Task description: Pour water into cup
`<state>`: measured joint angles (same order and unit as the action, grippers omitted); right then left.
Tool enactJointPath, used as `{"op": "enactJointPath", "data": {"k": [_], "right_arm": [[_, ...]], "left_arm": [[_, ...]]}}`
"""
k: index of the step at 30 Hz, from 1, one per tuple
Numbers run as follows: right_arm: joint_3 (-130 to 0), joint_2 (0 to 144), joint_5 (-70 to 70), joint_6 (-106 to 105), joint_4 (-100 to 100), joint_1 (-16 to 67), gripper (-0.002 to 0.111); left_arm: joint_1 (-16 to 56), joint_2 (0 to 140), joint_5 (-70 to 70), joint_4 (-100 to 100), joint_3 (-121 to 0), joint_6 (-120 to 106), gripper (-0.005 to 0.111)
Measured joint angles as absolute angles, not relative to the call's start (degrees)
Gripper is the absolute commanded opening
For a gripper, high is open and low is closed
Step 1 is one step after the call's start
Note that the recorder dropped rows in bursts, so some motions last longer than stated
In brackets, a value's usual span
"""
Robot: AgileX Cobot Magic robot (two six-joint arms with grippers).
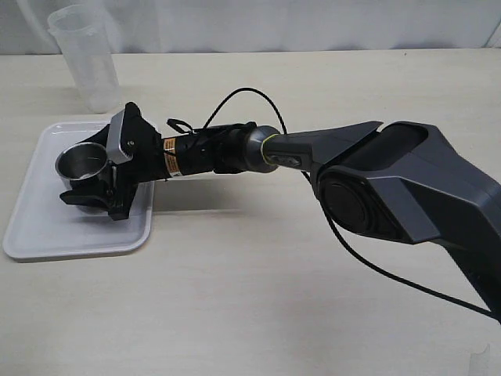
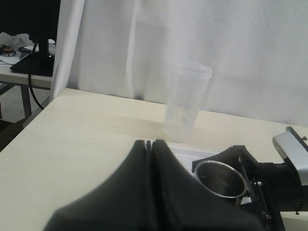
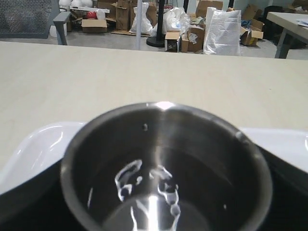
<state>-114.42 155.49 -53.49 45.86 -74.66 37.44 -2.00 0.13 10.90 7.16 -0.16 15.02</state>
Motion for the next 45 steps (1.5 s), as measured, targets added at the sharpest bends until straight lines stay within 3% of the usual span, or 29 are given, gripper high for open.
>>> {"op": "enactJointPath", "data": {"k": [7,14,17,45], "right_arm": [[-114.5,154.2,-53.6,48.9,-74.7,37.4,0.079],[-114.5,154.2,-50.5,50.1,-74.8,37.4,0.102],[-114.5,154.1,-49.8,50.1,-74.8,37.4,0.106],[-114.5,139.0,-45.1,67.3,-80.2,37.4,0.103]], "left_arm": [[-2.0,0.1,10.9,7.2,-0.2,15.0,0.000],[-2.0,0.1,10.9,7.2,-0.2,15.0,0.000],[-2.0,0.1,10.9,7.2,-0.2,15.0,0.000],[-2.0,0.1,10.9,7.2,-0.2,15.0,0.000]]}}
